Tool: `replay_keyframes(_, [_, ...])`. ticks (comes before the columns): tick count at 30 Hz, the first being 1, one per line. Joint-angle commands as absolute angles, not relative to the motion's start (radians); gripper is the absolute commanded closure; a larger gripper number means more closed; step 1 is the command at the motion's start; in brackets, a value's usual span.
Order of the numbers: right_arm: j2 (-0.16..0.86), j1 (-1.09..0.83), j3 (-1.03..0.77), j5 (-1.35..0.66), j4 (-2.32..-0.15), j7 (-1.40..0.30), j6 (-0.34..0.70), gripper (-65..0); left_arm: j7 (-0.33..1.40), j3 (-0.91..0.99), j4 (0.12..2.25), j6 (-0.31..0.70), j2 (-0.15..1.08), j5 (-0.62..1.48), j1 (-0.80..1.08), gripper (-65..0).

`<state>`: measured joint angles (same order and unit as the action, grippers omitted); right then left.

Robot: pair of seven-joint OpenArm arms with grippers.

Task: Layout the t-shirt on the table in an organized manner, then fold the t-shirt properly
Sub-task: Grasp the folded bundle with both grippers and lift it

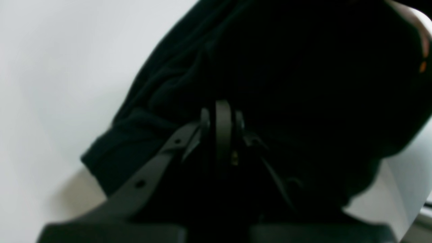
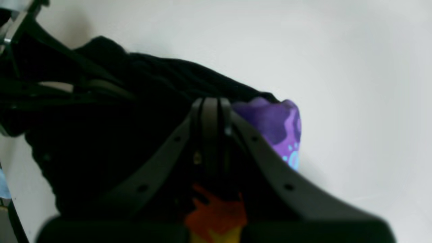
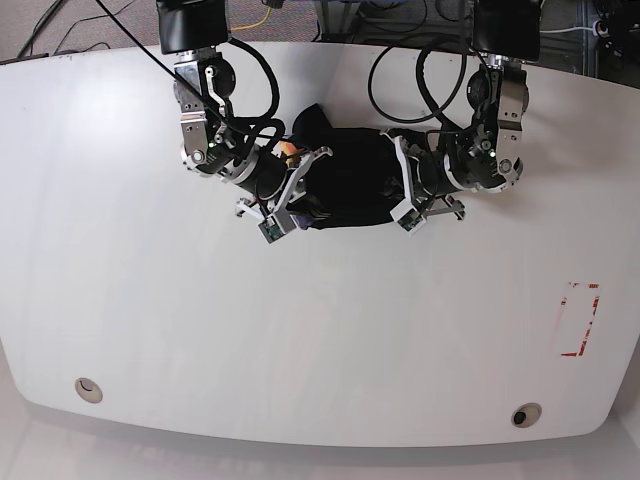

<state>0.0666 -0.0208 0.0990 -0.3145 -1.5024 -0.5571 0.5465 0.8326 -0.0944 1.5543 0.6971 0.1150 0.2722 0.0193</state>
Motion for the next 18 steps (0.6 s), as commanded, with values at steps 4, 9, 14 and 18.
replay_keyframes(4, [0.073, -0.013, 0.096, -0.302, -1.575, -0.588, 0.538, -0.8, 0.802, -0.096, 1.563, 0.698, 0.147, 0.257, 0.015, 0.0])
replay_keyframes(9, [0.073, -0.012, 0.081, -0.303, -1.762, -0.736, 0.535, -0.8, 0.835, -0.093, 1.662, 0.698, 0.150, 0.260, 0.012, 0.0])
replay_keyframes(14, [0.064, -0.008, 0.027, -0.303, -1.975, -0.915, 0.535, -0.8, 0.900, -0.091, 1.808, 0.698, 0.150, 0.260, 0.007, 0.0])
replay_keyframes(18, [0.050, -0.015, 0.024, -0.309, -2.028, -0.967, 0.535, -0.8, 0.917, -0.094, 1.854, 0.698, 0.148, 0.260, 0.005, 0.0])
